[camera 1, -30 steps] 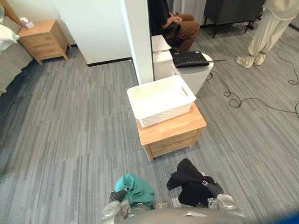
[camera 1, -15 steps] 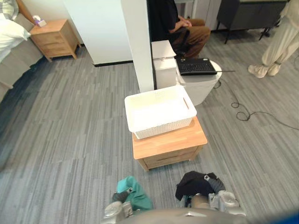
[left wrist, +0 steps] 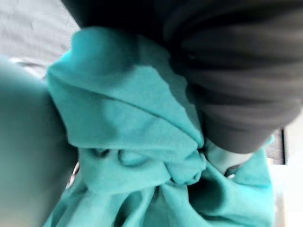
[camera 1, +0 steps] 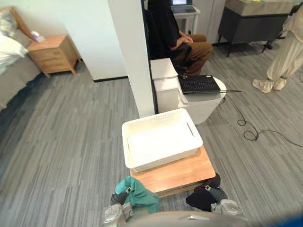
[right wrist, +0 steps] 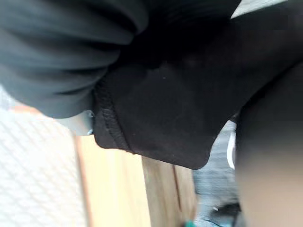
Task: Tidy the bed and pick cloth on bed and put in laundry
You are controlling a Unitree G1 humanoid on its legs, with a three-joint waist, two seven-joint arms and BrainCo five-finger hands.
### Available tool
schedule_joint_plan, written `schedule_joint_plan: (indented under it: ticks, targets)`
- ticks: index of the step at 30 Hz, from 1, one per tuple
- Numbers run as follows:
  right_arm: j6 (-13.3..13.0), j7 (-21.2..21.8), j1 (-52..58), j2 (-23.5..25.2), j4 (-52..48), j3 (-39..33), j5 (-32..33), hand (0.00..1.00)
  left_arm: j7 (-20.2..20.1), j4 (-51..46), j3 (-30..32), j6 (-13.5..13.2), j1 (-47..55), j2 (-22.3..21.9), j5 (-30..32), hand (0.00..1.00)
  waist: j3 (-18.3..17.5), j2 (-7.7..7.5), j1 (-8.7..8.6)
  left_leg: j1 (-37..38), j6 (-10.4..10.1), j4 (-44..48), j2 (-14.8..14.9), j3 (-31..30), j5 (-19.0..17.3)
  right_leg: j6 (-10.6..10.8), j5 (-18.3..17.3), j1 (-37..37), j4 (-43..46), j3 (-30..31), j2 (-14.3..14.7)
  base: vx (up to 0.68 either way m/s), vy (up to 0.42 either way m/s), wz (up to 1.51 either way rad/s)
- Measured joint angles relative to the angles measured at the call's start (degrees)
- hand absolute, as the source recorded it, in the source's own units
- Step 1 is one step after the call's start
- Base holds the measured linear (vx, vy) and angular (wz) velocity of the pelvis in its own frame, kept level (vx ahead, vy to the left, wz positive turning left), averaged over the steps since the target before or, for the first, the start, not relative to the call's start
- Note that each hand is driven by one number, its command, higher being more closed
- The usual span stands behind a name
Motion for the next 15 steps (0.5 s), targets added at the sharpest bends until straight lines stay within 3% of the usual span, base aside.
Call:
schedule_joint_plan:
  ticks: [5,8,9,10,11,12,13,15]
  targets:
    - [-0.25,-0.8,0.52,-0.49,0.1,-0.58,0.48,1.0,-0.06,0.34,-2.07,1.75,0.27,-0.82,0.23,1.0,-0.57,1.71,-0.14,5.44,-1.07,-1.74,-0.26,0.27,0.67,-0.66,-0.51,3.37,1.56,1.31,-0.03,0.18,-0.019,-0.09]
    - [-0.8,-3.93,1.36,-0.52,0.25,-2.34,3.12,1.0,-0.04,0.37,-3.57,2.22,0.35,-0.81,0.2,1.0,-1.33,2.37,-0.23,5.42,-1.74,-3.49,0.45,0.35,2.31,-0.67,-0.51,2.41,3.41,1.31,0.97,0.09,-0.109,0.04]
    - [-0.94,-5.86,1.65,-1.28,0.15,-4.13,5.07,1.0,-0.04,0.32,-3.55,2.38,0.32,-1.21,0.14,1.0,-1.37,3.65,-0.24,6.18,-1.82,-4.04,1.78,0.82,4.04,-0.79,-0.78,-0.18,9.32,1.62,1.7,0.03,-0.086,-0.01]
    - [-1.28,-6.57,1.8,-1.58,-0.1,-4.41,5.76,1.0,-0.05,0.23,-3.53,2.6,-0.15,-1.83,0.16,1.0,-0.98,4.6,-0.32,6.65,-2.15,-3.95,3.48,1.68,4.6,-1.0,-3.75,-2.14,10.87,2.1,2.53,0.03,-0.155,-0.14]
    - [-2.6,-8.62,2.43,-0.74,-1.01,-4.49,6.92,1.0,-0.16,0.2,-2.71,2.88,0.11,-0.95,0.0,1.0,-1.07,2.81,-0.51,7.46,-2.32,-4.03,3.3,2.66,4.69,-2.43,1.04,-0.69,0.37,2.75,3.55,0.03,-0.189,0.0]
    - [-4.24,-10.46,3.36,0.04,-2.0,-4.88,7.88,1.0,-0.49,0.93,-2.38,3.28,-0.42,0.36,0.07,1.0,-0.28,1.33,-0.76,7.24,-3.43,-3.8,2.92,3.01,3.33,-1.02,1.27,-0.39,-0.64,2.68,3.27,0.04,-0.209,-0.02]
    - [-5.32,-11.82,3.65,-0.51,-2.19,-5.84,7.91,1.0,-1.2,0.89,-2.57,3.63,-0.48,-0.23,0.21,1.0,-0.85,2.28,-1.01,7.89,-3.53,-5.0,3.73,3.2,2.66,-1.16,1.32,-0.74,-0.62,2.86,4.55,0.02,-0.167,-0.09]
    - [-7.71,-14.21,5.46,-1.69,-4.41,-6.49,7.91,1.0,-2.56,0.67,-2.2,4.3,-0.03,-0.56,0.78,1.0,-1.03,2.72,-0.98,9.04,-3.55,-6.19,3.69,3.32,2.67,-1.22,1.34,-0.6,-1.0,3.6,5.14,-0.02,-0.082,-0.25]
